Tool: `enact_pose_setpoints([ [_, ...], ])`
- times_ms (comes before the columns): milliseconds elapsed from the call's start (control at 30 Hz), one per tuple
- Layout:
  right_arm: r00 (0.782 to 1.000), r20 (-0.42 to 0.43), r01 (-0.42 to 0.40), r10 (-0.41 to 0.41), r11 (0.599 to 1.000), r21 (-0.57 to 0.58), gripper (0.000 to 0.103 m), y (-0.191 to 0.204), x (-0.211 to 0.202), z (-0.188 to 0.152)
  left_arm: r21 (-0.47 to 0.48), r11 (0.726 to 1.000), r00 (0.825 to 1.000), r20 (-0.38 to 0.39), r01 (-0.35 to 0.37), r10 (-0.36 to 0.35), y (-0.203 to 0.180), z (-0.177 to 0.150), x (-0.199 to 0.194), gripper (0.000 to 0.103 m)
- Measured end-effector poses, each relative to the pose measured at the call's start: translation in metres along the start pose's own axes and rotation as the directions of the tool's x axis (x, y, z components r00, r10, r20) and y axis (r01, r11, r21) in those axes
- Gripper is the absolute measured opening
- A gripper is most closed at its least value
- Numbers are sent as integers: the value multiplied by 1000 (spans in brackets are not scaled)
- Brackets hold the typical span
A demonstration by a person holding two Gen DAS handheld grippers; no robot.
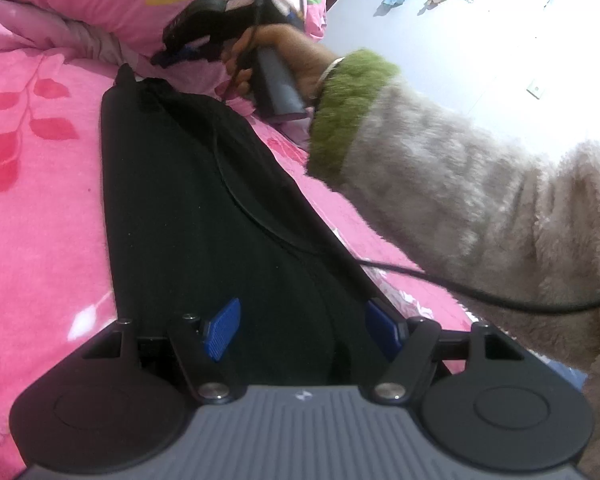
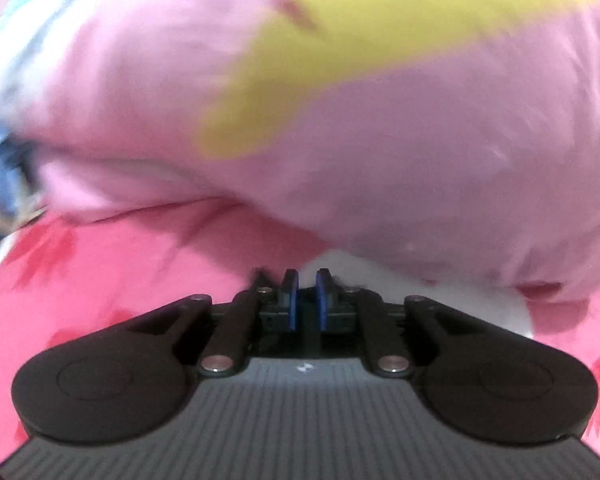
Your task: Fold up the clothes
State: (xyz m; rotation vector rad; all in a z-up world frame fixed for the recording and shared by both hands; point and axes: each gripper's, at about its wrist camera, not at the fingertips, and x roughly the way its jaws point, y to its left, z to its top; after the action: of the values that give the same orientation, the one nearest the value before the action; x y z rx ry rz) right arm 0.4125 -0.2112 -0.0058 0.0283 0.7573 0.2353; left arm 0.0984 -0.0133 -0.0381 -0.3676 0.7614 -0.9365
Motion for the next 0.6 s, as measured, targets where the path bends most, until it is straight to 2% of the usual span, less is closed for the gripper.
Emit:
enact_pose_setpoints([
  [100,993,-111,-38,27,995,-89,9,22,4,-8,-1,1000,1000,0,-1,1,2,2,2,71],
  [167,984,-174,-43,23,993,-110,8,28,20,-14,0,1000,1000,0,-2,2,3,3,4,71],
  [233,981,-196,-25,8,996,-88,7,27,46,-12,0,1000,1000,1,-2,2,3,3,4,71],
  [367,992,-127,-21,22,1000,9,6,21,76,9,-3,1000,1000,2,1,-1,4,3,4,71],
  [433,997,-72,7,-2,998,69,6,12,82,19,-6,1000,1000,3,4,-4,4,3,4,71],
  [500,997,-16,71,-70,989,127,10,2,80,25,-7,1000,1000,3,5,-5,4,2,4,71],
  [600,1000,31,-5,-2,970,243,11,-16,55,25,-7,1000,1000,4,5,-5,2,0,2,71],
])
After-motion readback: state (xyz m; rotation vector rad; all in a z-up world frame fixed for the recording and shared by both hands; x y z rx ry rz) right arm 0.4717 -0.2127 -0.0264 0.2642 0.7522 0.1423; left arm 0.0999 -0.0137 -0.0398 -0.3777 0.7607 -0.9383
